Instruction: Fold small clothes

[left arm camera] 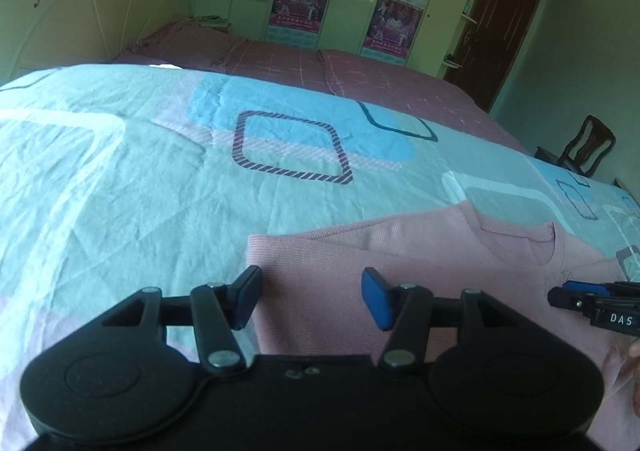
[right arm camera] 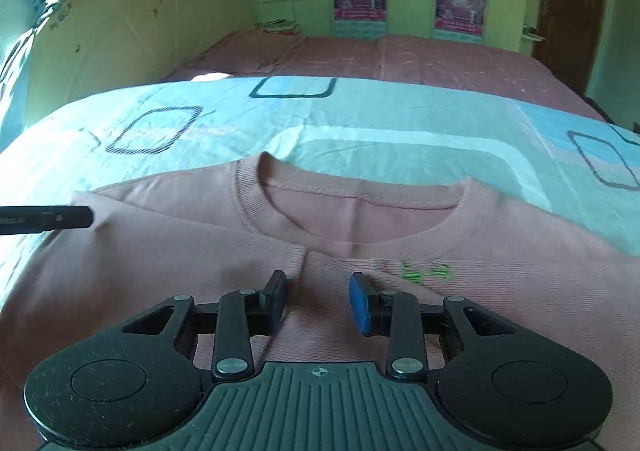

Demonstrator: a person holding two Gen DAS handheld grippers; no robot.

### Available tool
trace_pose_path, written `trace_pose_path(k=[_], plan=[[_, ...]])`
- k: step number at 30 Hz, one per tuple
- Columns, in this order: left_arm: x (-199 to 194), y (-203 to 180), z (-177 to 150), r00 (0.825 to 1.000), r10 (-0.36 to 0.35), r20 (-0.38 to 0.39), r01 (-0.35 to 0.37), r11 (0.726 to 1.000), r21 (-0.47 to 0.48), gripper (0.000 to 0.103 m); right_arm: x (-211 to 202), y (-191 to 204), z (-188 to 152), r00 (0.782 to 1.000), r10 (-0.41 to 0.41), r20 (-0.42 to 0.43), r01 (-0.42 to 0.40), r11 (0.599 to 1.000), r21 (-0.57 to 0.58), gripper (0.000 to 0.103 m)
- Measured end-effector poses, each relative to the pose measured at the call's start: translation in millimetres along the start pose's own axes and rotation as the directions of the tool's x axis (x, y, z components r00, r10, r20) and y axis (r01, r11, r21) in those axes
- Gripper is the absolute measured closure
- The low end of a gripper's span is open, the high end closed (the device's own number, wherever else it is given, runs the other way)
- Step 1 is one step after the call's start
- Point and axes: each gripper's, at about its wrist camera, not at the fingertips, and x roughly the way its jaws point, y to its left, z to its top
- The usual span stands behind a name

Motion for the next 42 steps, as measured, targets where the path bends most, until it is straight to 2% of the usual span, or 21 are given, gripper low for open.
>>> trace_pose_path(k=[2, 4, 6, 8, 10, 12, 15, 19, 21, 22, 24, 27, 31, 34, 36, 37, 40, 42], plan=[[-11.4, -8.3, -7.3, 1.000, -0.019, 0.015, 0.019, 1.000, -0.005, 0.050, -7.6, -6.0, -0.3, 0.999, 0.036, 0.018, -0.036, 0.999, 0.028, 0.070], [-18.2, -22.1, -16.4, 0.999, -0.030, 0.022, 0.030, 1.000, -0.005, 0.050, -13.2, 2.9, -0.6, 0.998, 0.051, 0.040, -0.051, 0.999, -0.005, 0.070], [-19.6, -33.4, -29.6, 1.000, -0.003, 0.018, 0.003, 1.000, 0.000, 0.049, -19.4, 18.4, -2.9, 0.993, 0.102, 0.054, -0.099, 0.994, -0.055, 0.070], [-16.9, -36.4, -42.3, 0.999, 0.038, 0.012, -0.038, 0.999, 0.007, 0.049, -15.1, 34.3, -11.1, 0.992, 0.124, 0.014, -0.121, 0.985, -0.125, 0.070], [-23.2, -40.2, -48.3, 0.997, 0.068, 0.019, -0.069, 0.997, 0.033, 0.049, -9.0, 42.3, -22.9, 0.996, 0.082, -0.021, -0.085, 0.979, -0.183, 0.070], [-32.4, -40.9, -52.6, 0.997, 0.076, 0.020, -0.076, 0.996, 0.039, 0.049, -14.2, 38.0, -28.7, 0.996, 0.085, -0.014, -0.086, 0.983, -0.164, 0.070], [-44.6, -40.1, -67.4, 0.996, 0.090, 0.020, -0.092, 0.991, 0.099, 0.049, -27.3, 27.7, -40.4, 0.995, 0.101, -0.005, -0.101, 0.986, -0.132, 0.070], [-60.3, -35.6, -78.2, 0.995, 0.098, 0.015, -0.099, 0.991, 0.091, 0.047, -56.5, -4.8, -46.2, 0.995, 0.070, 0.064, -0.068, 0.997, -0.021, 0.070], [-64.3, -34.0, -82.4, 0.996, 0.088, 0.010, -0.088, 0.992, 0.090, 0.047, -56.1, -24.6, -54.3, 1.000, -0.019, 0.012, 0.019, 1.000, -0.002, 0.070], [-65.0, -34.5, -85.2, 0.996, 0.090, 0.008, -0.091, 0.991, 0.102, 0.047, -57.0, -34.9, -60.9, 0.999, -0.033, 0.004, 0.033, 0.999, 0.006, 0.070], [-66.8, -32.4, -87.9, 0.996, 0.089, 0.010, -0.089, 0.991, 0.096, 0.046, -69.2, -52.1, -72.7, 0.999, 0.016, 0.031, -0.018, 0.999, 0.047, 0.070], [-74.9, -35.0, -86.8, 0.994, 0.112, 0.018, -0.113, 0.990, 0.079, 0.048, -82.9, -46.4, -73.4, 1.000, 0.000, 0.024, -0.001, 1.000, 0.015, 0.070], [-90.5, -52.5, -88.5, 0.995, 0.063, 0.075, -0.069, 0.993, 0.093, 0.047, -101.1, -38.6, -70.6, 0.995, 0.039, 0.092, -0.045, 0.997, 0.062, 0.070], [-82.1, -73.9, -94.5, 0.998, 0.043, 0.051, -0.052, 0.984, 0.171, 0.047, -96.3, -22.3, -73.7, 0.994, 0.071, 0.083, -0.074, 0.997, 0.031, 0.070], [-68.3, -78.3, -100.9, 0.999, 0.042, -0.020, -0.038, 0.984, 0.176, 0.046, -82.4, -13.6, -81.6, 0.999, 0.046, 0.014, -0.046, 0.999, -0.004, 0.070], [-67.7, -80.6, -106.0, 0.999, 0.052, 0.004, -0.052, 0.980, 0.192, 0.046, -82.4, -9.9, -86.3, 0.999, 0.027, 0.029, -0.026, 0.999, -0.044, 0.070], [-71.3, -83.5, -104.2, 0.998, 0.061, -0.001, -0.060, 0.983, 0.175, 0.046, -82.8, -1.1, -83.1, 1.000, -0.009, -0.001, 0.009, 0.996, -0.092, 0.070], [-78.0, -84.7, -102.4, 0.999, 0.042, 0.012, -0.043, 0.988, 0.152, 0.046, -91.1, -0.5, -77.7, 1.000, 0.016, 0.022, -0.014, 0.998, -0.059, 0.070]])
